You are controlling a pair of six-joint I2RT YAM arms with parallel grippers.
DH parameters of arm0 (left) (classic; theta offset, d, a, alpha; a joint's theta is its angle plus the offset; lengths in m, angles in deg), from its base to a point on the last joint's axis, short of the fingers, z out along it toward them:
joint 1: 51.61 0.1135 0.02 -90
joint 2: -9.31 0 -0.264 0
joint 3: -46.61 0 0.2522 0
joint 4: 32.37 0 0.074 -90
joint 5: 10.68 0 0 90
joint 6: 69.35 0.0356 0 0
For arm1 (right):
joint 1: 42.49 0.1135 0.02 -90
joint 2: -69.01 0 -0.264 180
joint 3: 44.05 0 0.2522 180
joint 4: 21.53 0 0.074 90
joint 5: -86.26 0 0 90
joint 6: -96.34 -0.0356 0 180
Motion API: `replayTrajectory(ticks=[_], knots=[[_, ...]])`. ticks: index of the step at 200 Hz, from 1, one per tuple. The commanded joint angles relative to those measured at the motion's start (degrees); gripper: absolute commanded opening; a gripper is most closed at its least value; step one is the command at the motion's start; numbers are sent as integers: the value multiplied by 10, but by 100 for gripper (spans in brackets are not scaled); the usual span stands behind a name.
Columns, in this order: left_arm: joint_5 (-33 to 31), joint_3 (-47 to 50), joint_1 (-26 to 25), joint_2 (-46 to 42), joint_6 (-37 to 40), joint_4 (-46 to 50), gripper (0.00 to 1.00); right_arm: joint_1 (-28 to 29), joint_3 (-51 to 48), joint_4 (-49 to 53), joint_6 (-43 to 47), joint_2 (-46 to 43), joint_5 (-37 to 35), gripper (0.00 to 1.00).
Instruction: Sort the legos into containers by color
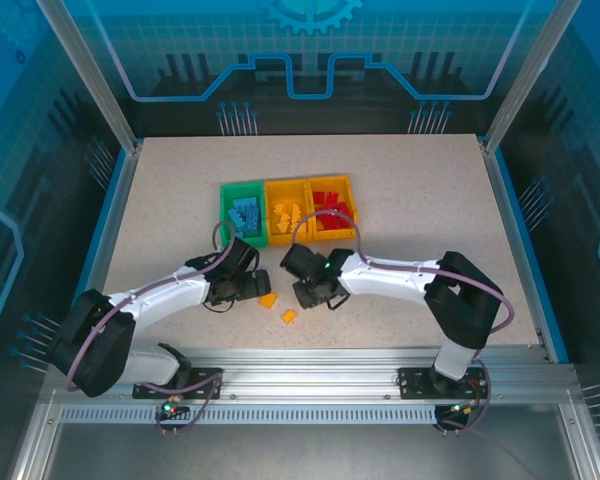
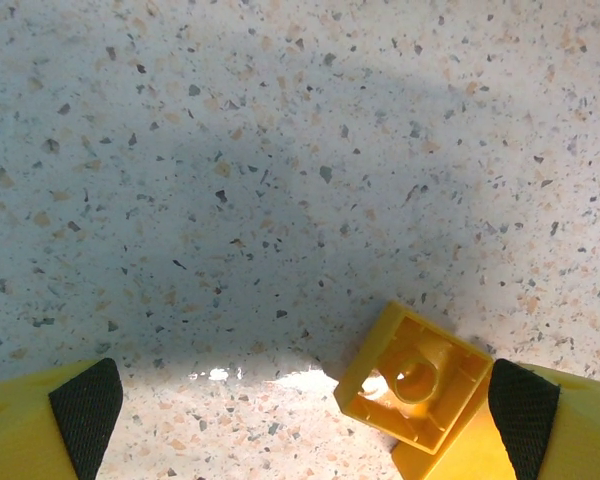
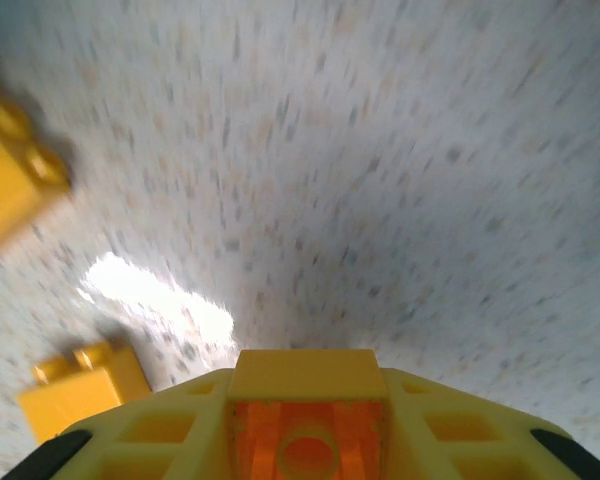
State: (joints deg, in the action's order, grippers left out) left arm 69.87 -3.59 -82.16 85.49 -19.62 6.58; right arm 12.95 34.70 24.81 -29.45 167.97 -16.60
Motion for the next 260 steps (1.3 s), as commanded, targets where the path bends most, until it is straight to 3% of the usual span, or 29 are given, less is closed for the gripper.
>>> replayTrajectory(ticks=[1, 54, 110, 133, 144, 174, 210, 260], knots=[[-3, 12, -2, -17, -11, 6, 99, -58, 54, -31, 4, -15, 37, 36], [-1, 26, -3, -36, -37, 4, 99, -153, 223, -16, 0, 100, 116, 36], [7, 25, -4, -33, -40, -6, 99, -176, 399, 42, 5, 237, 116, 41], [18, 26, -5, -29, -44, -11, 99, -183, 438, 55, 3, 266, 121, 58], [23, 29, -7, -29, -49, -15, 99, -184, 447, 58, 5, 271, 122, 66], [28, 29, -25, -26, -65, -20, 99, -180, 442, 55, 7, 253, 132, 76], [27, 18, -66, -16, -81, -24, 99, -170, 385, 24, 2, 194, 136, 82], [21, -19, -112, 56, -78, -41, 99, -177, 324, 13, 6, 130, 124, 83]])
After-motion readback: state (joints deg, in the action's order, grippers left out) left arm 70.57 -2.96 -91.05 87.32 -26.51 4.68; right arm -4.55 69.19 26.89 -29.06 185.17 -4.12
